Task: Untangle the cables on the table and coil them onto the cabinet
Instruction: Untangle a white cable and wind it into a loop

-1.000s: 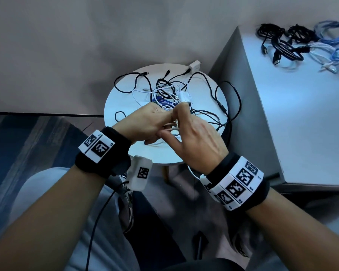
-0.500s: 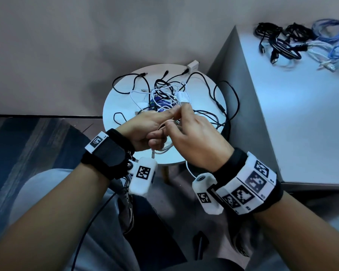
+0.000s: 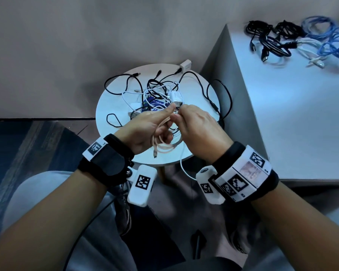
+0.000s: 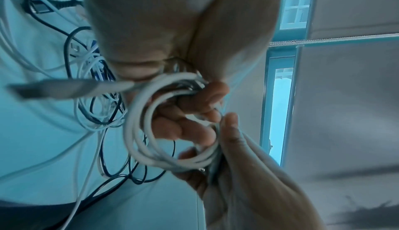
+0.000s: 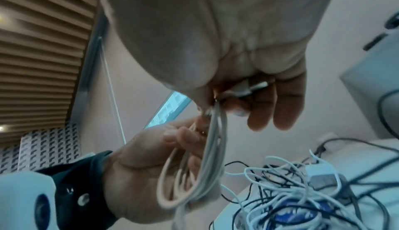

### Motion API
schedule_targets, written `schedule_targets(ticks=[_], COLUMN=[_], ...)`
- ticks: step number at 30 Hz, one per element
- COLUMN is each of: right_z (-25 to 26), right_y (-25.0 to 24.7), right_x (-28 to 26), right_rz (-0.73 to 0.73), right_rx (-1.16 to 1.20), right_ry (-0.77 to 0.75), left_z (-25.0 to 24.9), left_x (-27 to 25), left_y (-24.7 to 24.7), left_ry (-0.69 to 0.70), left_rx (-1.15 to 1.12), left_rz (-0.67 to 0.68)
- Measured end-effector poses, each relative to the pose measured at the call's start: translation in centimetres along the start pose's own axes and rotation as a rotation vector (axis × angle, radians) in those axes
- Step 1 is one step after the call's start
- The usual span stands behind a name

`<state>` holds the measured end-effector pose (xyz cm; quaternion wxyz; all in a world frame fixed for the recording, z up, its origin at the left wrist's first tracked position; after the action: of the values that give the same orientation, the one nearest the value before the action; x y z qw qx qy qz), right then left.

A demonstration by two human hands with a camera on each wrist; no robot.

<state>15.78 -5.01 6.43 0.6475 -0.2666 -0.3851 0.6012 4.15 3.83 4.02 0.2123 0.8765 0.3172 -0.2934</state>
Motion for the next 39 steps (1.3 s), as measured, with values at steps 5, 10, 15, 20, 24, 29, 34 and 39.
schedule_targets(ticks=[5, 10, 15, 20, 24, 29, 34, 39], right_z=[-0.9, -0.8, -1.3, -3.0, -3.7, -3.6, -3.0, -2.1], right_y=[0.8, 1.5, 1.6, -0.2, -0.6, -0.4, -0.3, 0.2], right_x=[-0.4, -0.7, -0.8, -0.3, -0.3, -0.3, -0.3, -0.1], right_rz=[-0.043, -0.030, -0.004, -0.033, -0.061, -0.064, -0.095, -0.108], right_rx=[0.432, 0.748, 0.748, 0.299, 0.119, 0.225, 0.535, 0.639], right_ry=[0.130, 0.208, 0.255, 0.135, 0.136, 0.151, 0.180, 0.165], left_z=[0.0, 0.1, 0.0, -0.8, -1.1, -0.6, -0.4, 0.0], left_x=[0.2, 0.3, 0.4, 0.3, -0.1, -0.3, -0.2, 0.1], left_y=[-0.2, -0.4, -0.9, -2.4, -3.0, -1.8, -1.2, -0.7], left_ry=[0.136, 0.261, 0.333, 0.263, 0.208, 0.344, 0.309, 0.493], left_rx=[0.063, 0.227, 0.453, 0.438, 0.295, 0.382, 0.340, 0.607], left_rz=[-0.118, -0.225, -0.340, -0.334, -0.137, -0.139, -0.124, -0.438])
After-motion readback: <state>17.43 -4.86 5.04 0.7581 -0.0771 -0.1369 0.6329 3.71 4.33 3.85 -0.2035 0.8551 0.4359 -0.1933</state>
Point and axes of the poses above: each hand's wrist, its own x-axis towards the middle knuckle, its own y-axis out of the palm, z = x × y, the point moved 2 cm from there along x, towards the middle knuckle, and after that the axes turned 15 degrees about -y, right-handed, at the moved point
